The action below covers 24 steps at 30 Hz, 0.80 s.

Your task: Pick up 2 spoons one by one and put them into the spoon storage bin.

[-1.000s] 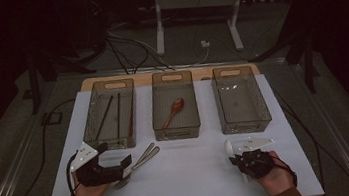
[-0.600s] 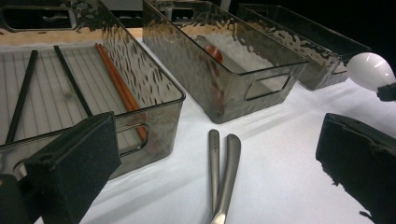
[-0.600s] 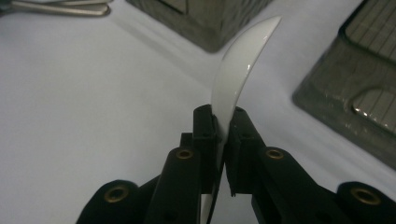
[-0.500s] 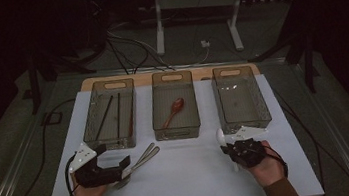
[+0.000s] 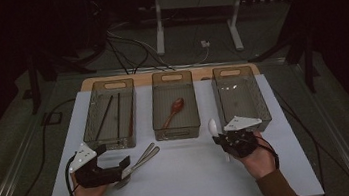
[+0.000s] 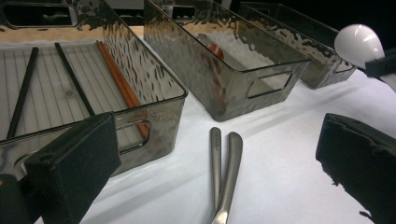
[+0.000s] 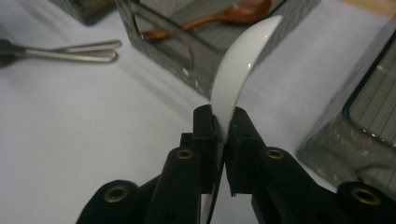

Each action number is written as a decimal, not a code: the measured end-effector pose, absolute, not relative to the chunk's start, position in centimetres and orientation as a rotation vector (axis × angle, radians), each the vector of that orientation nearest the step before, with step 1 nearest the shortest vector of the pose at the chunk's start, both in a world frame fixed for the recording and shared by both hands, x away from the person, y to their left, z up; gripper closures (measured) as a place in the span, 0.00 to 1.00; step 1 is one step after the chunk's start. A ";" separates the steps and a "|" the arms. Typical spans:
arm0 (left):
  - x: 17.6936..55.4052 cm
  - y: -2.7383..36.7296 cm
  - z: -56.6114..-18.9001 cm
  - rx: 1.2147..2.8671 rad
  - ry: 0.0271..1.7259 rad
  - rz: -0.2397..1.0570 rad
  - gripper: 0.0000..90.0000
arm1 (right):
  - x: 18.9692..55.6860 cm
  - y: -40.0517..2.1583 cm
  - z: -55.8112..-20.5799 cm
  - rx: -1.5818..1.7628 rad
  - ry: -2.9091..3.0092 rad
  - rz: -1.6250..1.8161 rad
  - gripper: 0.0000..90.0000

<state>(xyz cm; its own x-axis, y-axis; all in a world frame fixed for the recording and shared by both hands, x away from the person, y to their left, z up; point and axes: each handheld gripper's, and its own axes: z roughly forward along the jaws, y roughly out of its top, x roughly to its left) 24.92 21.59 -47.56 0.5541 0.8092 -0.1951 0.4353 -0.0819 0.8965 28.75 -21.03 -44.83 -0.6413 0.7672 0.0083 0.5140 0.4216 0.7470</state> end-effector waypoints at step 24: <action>24.8 21.6 -47.7 1.716 1.044 0.429 0.01 | 32.5 -18.3 -41.6 1.073 2.269 1.147 0.94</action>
<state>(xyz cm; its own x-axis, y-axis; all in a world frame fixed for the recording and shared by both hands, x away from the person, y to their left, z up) 24.85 21.63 -47.70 0.5575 0.8071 -0.1943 0.4373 -0.0865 0.8951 32.53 -18.27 -41.59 -0.6366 0.7712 0.0053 0.4616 0.3755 0.8037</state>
